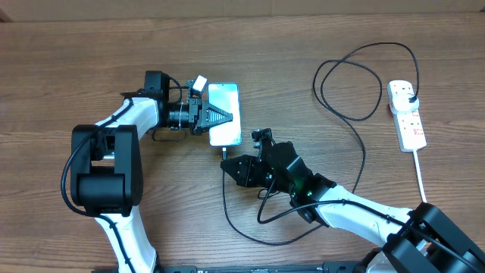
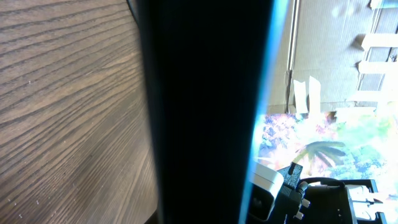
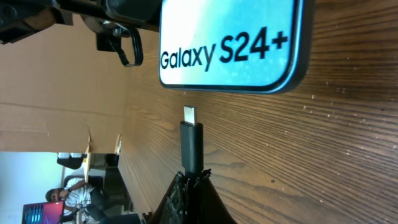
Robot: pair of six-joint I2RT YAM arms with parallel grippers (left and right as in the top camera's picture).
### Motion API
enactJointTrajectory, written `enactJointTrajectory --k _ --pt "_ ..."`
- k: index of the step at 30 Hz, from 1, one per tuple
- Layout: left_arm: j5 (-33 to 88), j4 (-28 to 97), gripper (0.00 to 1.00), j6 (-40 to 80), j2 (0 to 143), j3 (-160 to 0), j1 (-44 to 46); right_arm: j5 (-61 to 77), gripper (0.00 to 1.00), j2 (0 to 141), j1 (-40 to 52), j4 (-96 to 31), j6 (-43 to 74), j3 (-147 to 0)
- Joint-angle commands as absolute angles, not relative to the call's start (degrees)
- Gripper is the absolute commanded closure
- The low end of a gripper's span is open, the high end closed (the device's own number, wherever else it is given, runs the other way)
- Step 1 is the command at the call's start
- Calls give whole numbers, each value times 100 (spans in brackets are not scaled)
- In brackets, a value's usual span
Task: Plug charger to phone and switch on socket
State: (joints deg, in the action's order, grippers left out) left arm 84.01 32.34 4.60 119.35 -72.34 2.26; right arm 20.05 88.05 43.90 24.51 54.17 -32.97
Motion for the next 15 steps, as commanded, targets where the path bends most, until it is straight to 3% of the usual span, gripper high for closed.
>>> enactJointTrajectory --k 1,15 --pt "8691 3234 96 539 11710 -7238 272 1896 96 8788 4386 2475 5358 -3269" --pt "8713 3234 96 655 11710 -7238 432 1732 96 8788 4375 2447 5363 -3269"
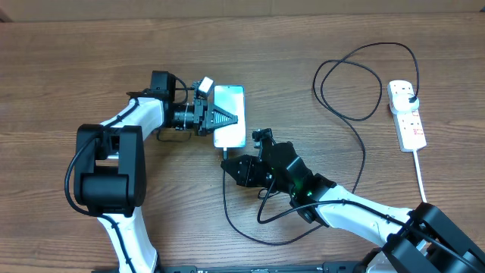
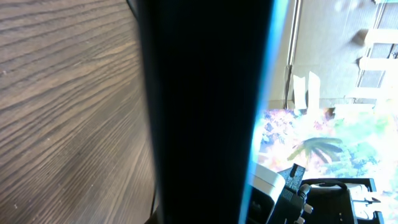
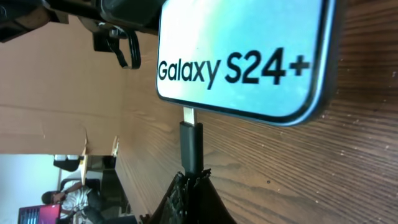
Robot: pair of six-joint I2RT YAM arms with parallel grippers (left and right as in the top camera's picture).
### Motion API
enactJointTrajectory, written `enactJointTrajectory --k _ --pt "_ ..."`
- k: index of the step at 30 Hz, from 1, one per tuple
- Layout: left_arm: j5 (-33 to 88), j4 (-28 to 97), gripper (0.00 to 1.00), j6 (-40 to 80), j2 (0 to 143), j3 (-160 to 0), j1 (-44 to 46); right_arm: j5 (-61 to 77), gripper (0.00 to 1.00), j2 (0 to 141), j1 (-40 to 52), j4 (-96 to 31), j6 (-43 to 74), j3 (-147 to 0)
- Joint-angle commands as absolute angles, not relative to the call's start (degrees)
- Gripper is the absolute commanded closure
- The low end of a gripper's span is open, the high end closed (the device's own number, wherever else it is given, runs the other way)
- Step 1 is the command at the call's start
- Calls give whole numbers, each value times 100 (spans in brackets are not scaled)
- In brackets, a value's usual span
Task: Plug charger to phone and switch on socket
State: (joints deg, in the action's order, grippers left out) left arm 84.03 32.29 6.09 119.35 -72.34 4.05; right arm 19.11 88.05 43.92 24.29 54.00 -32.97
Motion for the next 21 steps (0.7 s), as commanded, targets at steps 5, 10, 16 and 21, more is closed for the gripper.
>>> enactJointTrajectory --k 5,10,16,21 --pt "8711 3232 96 650 11710 -7238 440 1483 96 8788 4375 2340 5533 -3269" --pt "8711 3232 96 650 11710 -7238 454 1531 96 8788 4375 2381 5529 -3269" --pt "8707 3229 96 648 11710 -7238 410 2097 96 8788 4375 2447 5280 -3269" --pt "8707 3229 96 648 11710 -7238 412 2137 96 8788 4375 2412 5203 -3269"
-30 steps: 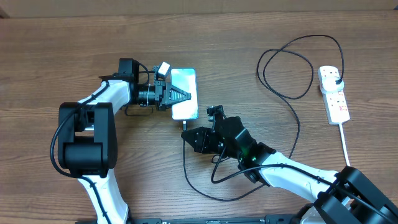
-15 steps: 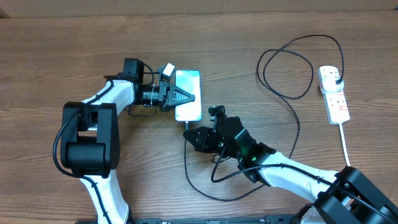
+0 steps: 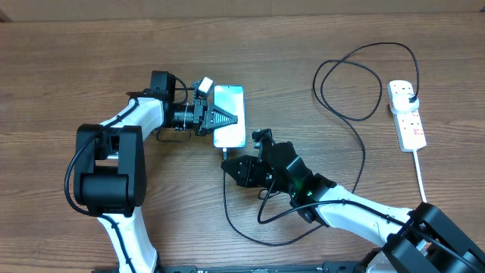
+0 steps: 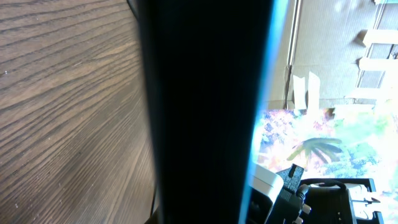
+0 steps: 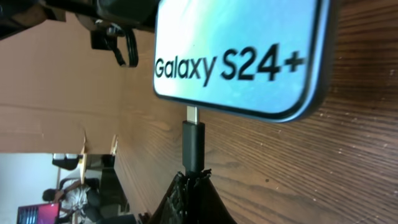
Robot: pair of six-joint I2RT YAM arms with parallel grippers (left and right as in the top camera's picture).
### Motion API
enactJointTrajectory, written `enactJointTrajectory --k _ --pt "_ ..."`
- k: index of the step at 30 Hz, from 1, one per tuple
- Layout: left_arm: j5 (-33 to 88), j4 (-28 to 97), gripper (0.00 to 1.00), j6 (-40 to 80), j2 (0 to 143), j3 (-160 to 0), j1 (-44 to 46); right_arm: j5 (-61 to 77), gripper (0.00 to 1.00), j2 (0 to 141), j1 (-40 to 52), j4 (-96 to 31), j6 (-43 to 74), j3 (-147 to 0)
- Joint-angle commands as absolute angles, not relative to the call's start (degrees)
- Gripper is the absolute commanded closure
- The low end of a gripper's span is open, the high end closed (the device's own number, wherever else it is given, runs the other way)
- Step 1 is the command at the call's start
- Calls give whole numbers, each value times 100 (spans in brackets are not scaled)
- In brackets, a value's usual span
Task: Plug charger to phone and switch on socket
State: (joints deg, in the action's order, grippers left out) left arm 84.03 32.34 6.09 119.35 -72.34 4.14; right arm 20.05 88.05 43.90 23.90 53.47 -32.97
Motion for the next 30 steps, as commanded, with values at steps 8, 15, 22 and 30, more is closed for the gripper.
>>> enactJointTrajectory --k 8,15,22,30 --pt "8707 3227 96 646 11710 -7236 412 1953 96 8788 4372 2414 5205 -3269" --pt "8687 3227 96 646 11710 -7238 408 1962 96 8788 4272 2416 5205 -3269" --pt "8683 3142 96 646 11710 -7238 410 1977 96 8788 4261 2416 5205 -3269" --pt "8683 3142 96 646 11710 -7238 410 1935 96 8788 4248 2418 5205 -3269"
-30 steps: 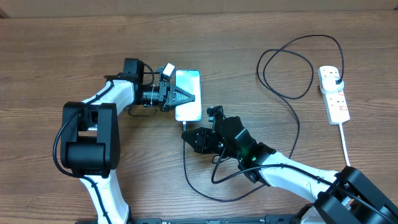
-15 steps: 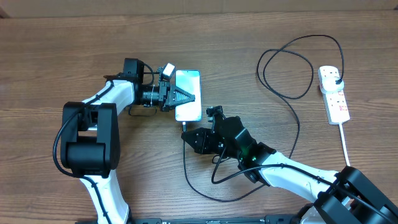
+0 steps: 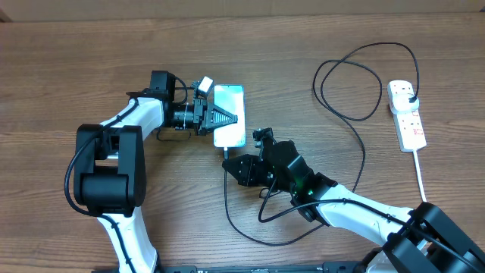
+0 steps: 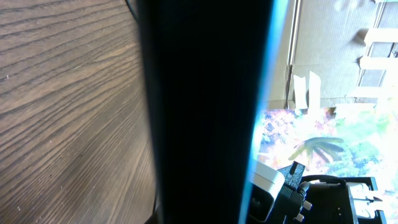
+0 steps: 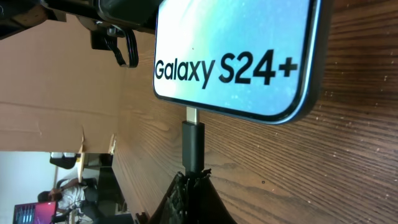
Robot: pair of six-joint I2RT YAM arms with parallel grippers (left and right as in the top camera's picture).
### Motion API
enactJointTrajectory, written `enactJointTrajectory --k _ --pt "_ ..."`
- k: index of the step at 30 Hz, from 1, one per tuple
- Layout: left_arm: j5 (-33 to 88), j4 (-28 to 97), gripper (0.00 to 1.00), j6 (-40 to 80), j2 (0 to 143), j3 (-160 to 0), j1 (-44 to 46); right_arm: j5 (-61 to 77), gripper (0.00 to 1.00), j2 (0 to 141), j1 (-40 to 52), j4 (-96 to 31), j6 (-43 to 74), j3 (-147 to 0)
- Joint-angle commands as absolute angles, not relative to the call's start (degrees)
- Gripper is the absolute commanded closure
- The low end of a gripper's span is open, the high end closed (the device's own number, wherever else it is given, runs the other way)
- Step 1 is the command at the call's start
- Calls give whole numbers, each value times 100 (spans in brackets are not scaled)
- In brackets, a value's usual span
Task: Plug charger to phone and switch on socket
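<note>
My left gripper [image 3: 220, 118] is shut on the phone [image 3: 229, 114], holding it tilted above the table with its lit screen reading "Galaxy S24+" [image 5: 236, 56]. In the left wrist view the phone's dark edge [image 4: 205, 112] fills the middle. My right gripper [image 3: 229, 161] is shut on the black charger plug [image 5: 193, 146], just below the phone. The plug's metal tip meets the phone's bottom edge; how deep it sits cannot be told. The black cable [image 3: 362, 163] runs to the white socket strip [image 3: 409, 121] at the far right.
The cable loops on the table [image 3: 61, 61] under my right arm and in a wide curl left of the socket strip. A white adapter [image 3: 404, 92] sits in the strip's far end. The strip's own white lead runs toward the table's front edge.
Almost nothing has changed. In the right wrist view the phone has shifted slightly to the left, and the plug's tip remains at its bottom edge. Both arms stand where they were.
At first the phone showed wider in the overhead view, with a clear gap between the plug's tip and its bottom edge. Half a second later the phone was tilted and narrower, its bottom edge down on the tip. Both have stayed so.
</note>
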State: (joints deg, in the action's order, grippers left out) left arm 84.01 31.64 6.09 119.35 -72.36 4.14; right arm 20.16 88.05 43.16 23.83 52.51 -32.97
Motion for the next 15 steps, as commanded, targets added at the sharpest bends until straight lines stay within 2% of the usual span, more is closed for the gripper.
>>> enactJointTrajectory --k 1,15 --pt "8683 3142 96 646 11710 -7238 410 1940 96 8788 4226 2418 5207 -3269" --pt "8683 3142 96 646 11710 -7238 408 2008 96 8785 4099 2416 5203 -3269"
